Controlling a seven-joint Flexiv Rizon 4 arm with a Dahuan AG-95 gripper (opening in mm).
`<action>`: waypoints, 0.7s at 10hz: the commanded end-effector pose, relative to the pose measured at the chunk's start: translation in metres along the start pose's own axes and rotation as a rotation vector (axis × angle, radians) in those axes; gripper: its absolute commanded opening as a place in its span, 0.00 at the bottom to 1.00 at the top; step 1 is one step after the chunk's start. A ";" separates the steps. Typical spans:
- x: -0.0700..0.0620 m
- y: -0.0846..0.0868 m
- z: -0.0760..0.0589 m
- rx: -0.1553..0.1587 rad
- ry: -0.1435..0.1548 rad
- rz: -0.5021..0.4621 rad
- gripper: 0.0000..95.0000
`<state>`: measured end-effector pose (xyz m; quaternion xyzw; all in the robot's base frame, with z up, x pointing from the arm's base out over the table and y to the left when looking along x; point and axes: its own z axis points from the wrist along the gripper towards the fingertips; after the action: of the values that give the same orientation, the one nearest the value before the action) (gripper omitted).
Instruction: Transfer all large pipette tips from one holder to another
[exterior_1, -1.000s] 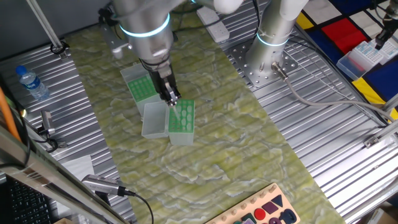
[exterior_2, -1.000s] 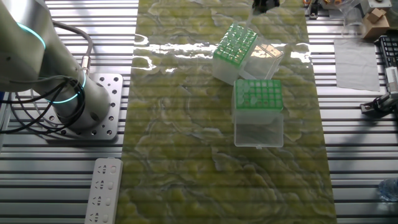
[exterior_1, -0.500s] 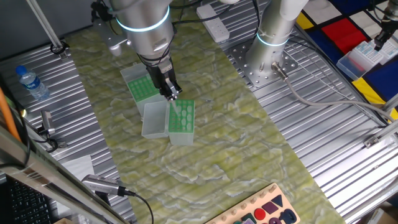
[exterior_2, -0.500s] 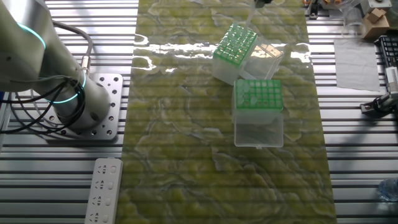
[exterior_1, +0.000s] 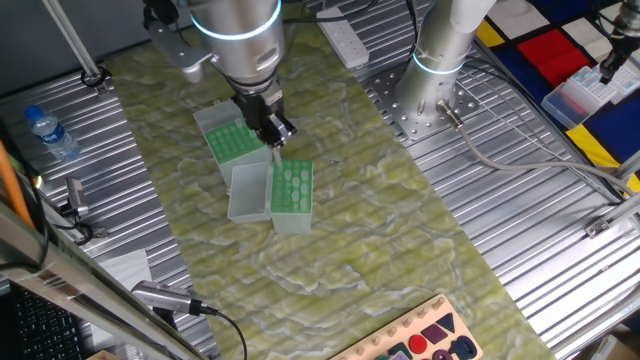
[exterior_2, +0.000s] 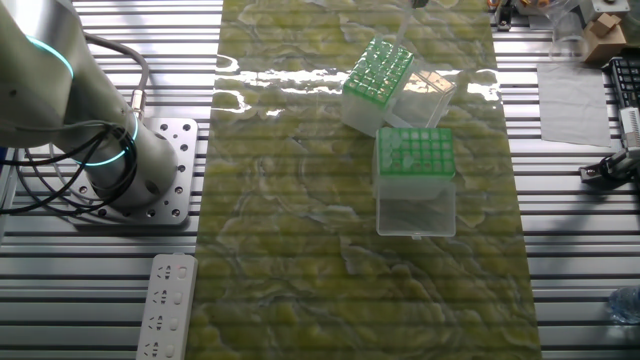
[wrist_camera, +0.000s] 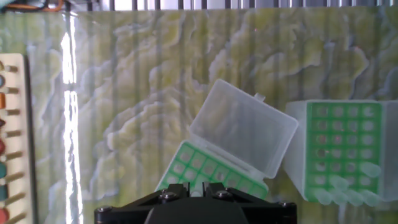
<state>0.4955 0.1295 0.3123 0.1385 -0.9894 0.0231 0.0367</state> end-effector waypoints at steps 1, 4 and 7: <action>0.010 -0.016 -0.005 0.080 0.029 -0.224 0.00; 0.010 -0.038 0.001 0.151 0.030 -0.424 0.00; 0.007 -0.054 0.009 0.196 0.030 -0.541 0.00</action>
<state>0.4987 0.0866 0.3096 0.3508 -0.9306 0.0949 0.0433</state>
